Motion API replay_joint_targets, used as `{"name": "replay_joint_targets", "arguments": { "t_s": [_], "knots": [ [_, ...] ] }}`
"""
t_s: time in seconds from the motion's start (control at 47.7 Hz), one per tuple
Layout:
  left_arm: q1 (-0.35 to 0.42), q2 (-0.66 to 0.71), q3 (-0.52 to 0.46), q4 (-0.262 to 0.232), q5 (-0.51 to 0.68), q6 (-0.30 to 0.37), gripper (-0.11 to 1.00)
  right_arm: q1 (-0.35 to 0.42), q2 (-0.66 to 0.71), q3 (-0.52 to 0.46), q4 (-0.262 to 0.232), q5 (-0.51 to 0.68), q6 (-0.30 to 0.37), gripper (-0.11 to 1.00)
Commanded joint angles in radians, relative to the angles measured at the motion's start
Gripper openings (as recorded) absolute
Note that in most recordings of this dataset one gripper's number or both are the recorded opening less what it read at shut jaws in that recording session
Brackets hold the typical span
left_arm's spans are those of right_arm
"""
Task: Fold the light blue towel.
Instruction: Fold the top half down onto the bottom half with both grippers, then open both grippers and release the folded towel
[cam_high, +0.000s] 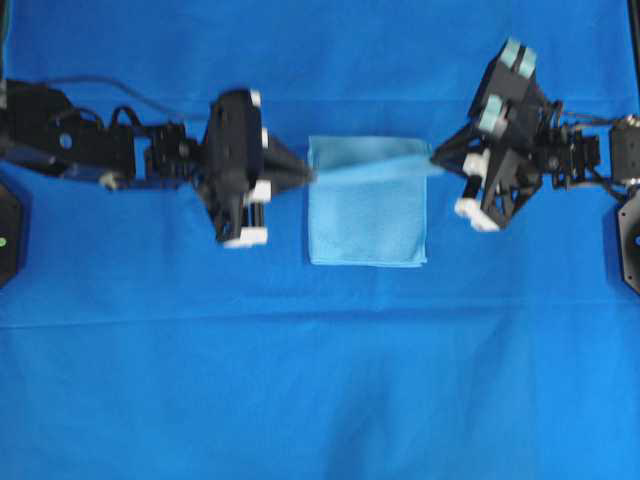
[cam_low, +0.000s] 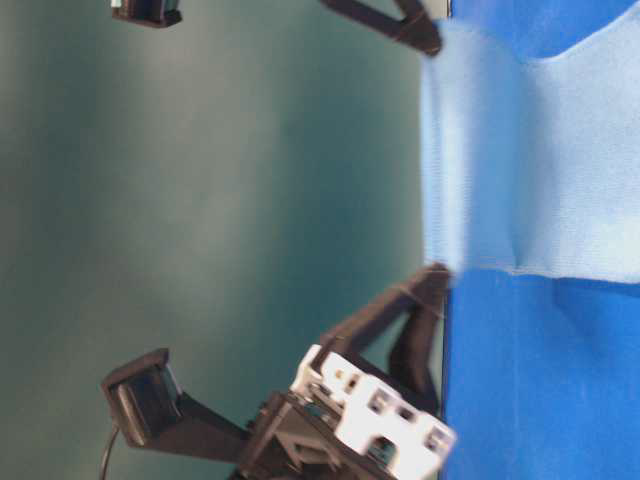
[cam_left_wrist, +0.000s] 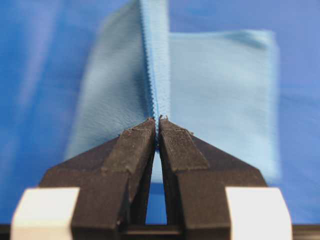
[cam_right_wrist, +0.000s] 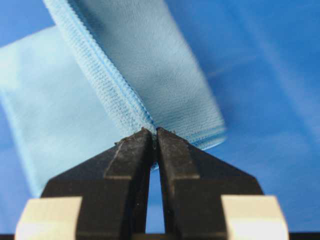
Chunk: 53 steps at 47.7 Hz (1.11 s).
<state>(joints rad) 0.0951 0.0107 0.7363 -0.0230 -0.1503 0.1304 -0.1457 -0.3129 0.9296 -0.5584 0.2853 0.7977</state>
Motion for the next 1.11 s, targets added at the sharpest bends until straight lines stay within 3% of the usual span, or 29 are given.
{"name": "replay_joint_targets", "arguments": {
  "t_s": [0.0, 0.377, 0.649, 0.88, 0.922, 0.984, 1.089],
  "knots": [
    [-0.044, 0.008, -0.003, -0.003, 0.005, -0.018, 0.04, 0.037, 0.014, 0.008, 0.002, 0.012, 0.043, 0.06],
    [-0.141, 0.124, -0.018, -0.002, -0.031, -0.083, 0.04, 0.153, 0.146, 0.009, 0.002, -0.011, 0.183, 0.06],
    [-0.152, 0.158, -0.021, -0.003, -0.057, -0.083, 0.04, 0.163, 0.213, 0.0, 0.002, -0.1, 0.195, 0.06],
    [-0.13, 0.158, -0.025, -0.003, -0.064, -0.083, 0.04, 0.163, 0.233, -0.021, -0.003, -0.101, 0.195, 0.06],
    [-0.129, 0.158, -0.026, -0.003, -0.064, -0.083, 0.07, 0.163, 0.235, -0.025, -0.005, -0.104, 0.193, 0.07],
    [-0.129, 0.158, -0.029, -0.003, -0.066, -0.083, 0.2, 0.167, 0.235, -0.028, -0.006, -0.107, 0.193, 0.08],
    [-0.129, 0.158, -0.029, -0.003, -0.066, -0.083, 0.46, 0.173, 0.235, -0.032, -0.006, -0.107, 0.19, 0.36]
  ]
}}
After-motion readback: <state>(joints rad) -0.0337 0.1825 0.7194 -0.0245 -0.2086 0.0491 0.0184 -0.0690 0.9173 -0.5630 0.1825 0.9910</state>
